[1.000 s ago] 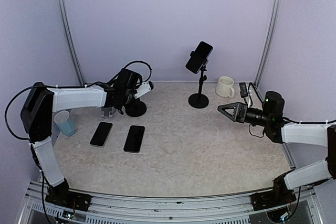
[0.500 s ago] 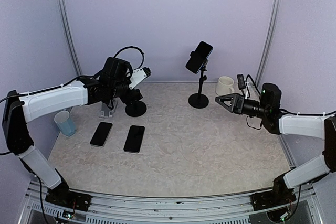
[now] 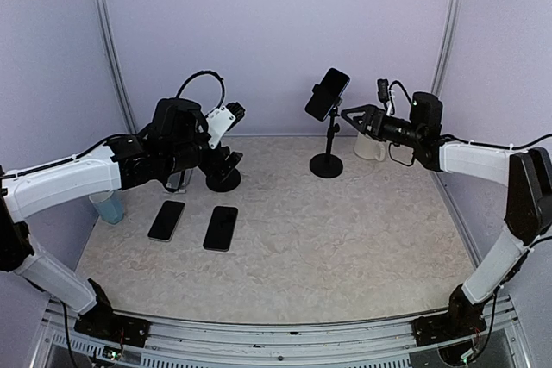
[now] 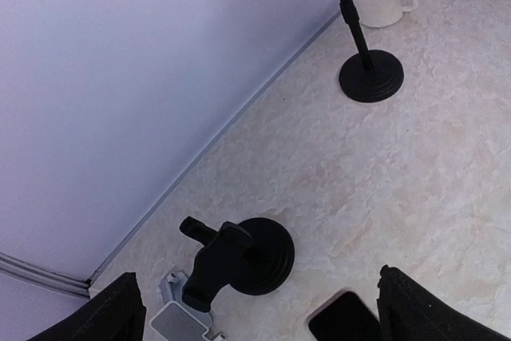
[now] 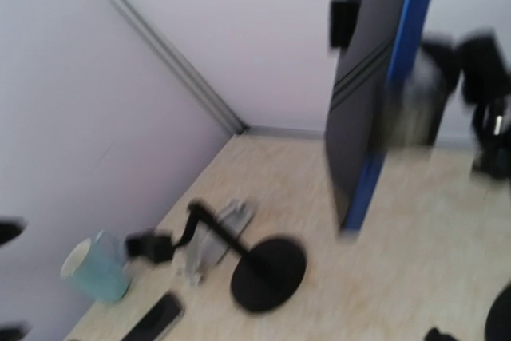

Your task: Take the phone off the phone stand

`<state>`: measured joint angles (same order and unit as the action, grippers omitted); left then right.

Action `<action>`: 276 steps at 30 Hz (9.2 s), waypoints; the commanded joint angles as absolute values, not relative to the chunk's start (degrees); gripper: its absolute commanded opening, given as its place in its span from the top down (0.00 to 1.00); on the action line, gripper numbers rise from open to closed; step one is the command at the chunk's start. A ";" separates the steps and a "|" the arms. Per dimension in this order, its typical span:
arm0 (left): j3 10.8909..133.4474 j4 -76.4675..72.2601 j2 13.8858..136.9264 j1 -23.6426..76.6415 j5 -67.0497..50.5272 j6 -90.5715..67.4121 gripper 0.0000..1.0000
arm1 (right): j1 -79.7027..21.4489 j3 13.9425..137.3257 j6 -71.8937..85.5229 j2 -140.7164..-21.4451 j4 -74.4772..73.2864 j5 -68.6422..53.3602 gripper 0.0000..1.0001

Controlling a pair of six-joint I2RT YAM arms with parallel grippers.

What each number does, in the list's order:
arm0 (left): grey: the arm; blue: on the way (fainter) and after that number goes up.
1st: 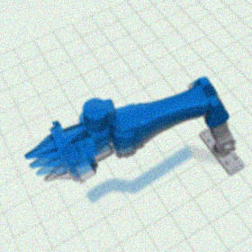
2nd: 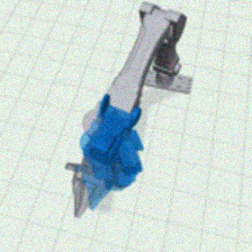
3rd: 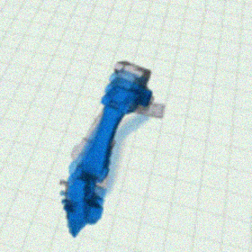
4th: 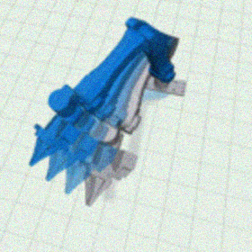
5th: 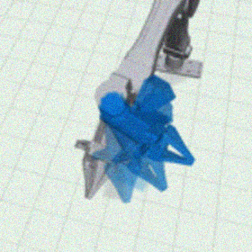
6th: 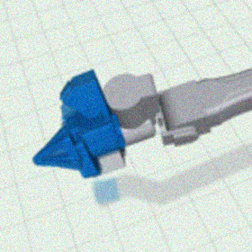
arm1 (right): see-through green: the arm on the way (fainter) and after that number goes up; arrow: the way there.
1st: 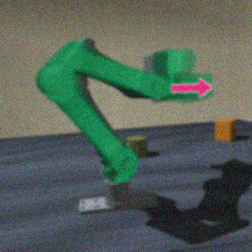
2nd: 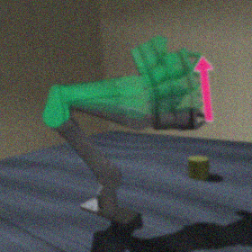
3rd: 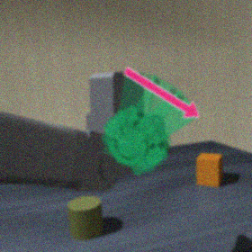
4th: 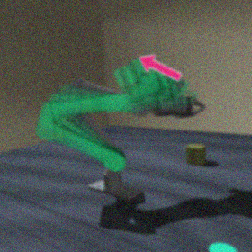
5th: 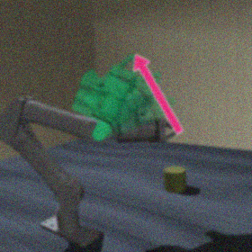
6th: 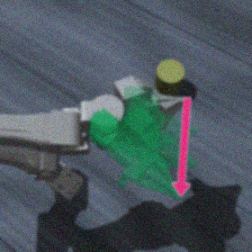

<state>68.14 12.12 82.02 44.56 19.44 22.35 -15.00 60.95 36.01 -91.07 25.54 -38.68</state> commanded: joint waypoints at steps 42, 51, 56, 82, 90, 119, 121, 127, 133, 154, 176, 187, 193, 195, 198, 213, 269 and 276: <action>58.44 -8.20 73.86 49.48 22.12 10.47 0.01 | -14.49 89.74 36.55 -110.99 15.91 -36.51 0.77; 61.14 -7.82 76.14 48.96 25.11 5.01 0.01 | -14.41 87.39 36.30 -107.63 17.80 -37.54 0.85; 64.94 -3.85 77.42 48.87 23.01 2.58 0.01 | -14.42 84.21 36.63 -104.23 19.08 -37.77 0.90; 95.33 15.99 100.10 54.15 5.46 -5.81 0.01 | -18.84 63.53 41.81 -83.11 22.99 -38.22 1.00; 101.50 19.35 105.94 55.23 2.86 -6.56 0.01 | -22.20 59.22 42.29 -78.99 21.61 -36.39 1.00; 116.98 27.61 120.06 54.70 5.41 -5.33 0.13 | -25.48 54.75 43.87 -74.27 21.16 -37.74 1.00; 116.37 27.44 119.85 54.27 5.49 -5.61 0.18 | -25.41 54.21 43.86 -73.87 21.09 -37.92 1.00; 113.86 24.74 118.00 52.40 4.92 -7.51 0.40 | -25.40 52.86 44.76 -73.50 22.00 -39.19 1.00; 111.49 23.65 116.75 49.69 5.09 -10.57 0.62 | -25.27 52.34 43.64 -72.66 20.81 -39.64 1.00; 103.05 17.68 112.87 41.87 -3.53 -18.46 0.85 | -20.79 48.87 41.77 -69.97 22.06 -43.96 1.00; 104.31 11.26 111.04 52.57 -15.55 -10.70 0.92 | -20.21 48.80 39.02 -72.02 19.40 -40.40 1.00; 88.33 -2.06 98.59 58.40 -17.33 -12.03 0.92 | -20.21 49.61 38.59 -73.61 19.94 -37.71 1.00; 71.51 -6.21 86.51 58.33 -2.74 -21.34 0.94 | -20.21 50.37 38.67 -74.01 20.92 -37.64 1.00; 66.61 -5.19 84.22 58.42 1.78 -26.10 0.94 | -20.22 50.92 38.52 -74.01 20.71 -37.67 1.00; 62.53 -1.89 82.86 59.21 9.16 -31.15 0.95 | -20.21 51.61 38.14 -73.68 20.23 -37.59 1.00; 67.34 15.72 100.87 63.78 23.49 -50.16 1.00 | -20.57 53.13 35.78 -71.90 17.67 -35.97 1.00; 78.59 22.55 115.94 65.32 19.49 -53.16 0.01 | -20.57 55.13 35.95 -75.15 19.64 -37.91 1.00; 70.73 11.94 106.33 65.52 21.11 -46.86 0.01 | -20.57 57.85 36.14 -77.78 22.34 -37.18 1.00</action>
<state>74.54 19.55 113.56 65.04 19.57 -51.64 -21.08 53.43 36.88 -76.64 14.55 -37.30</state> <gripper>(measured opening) 0.988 0.244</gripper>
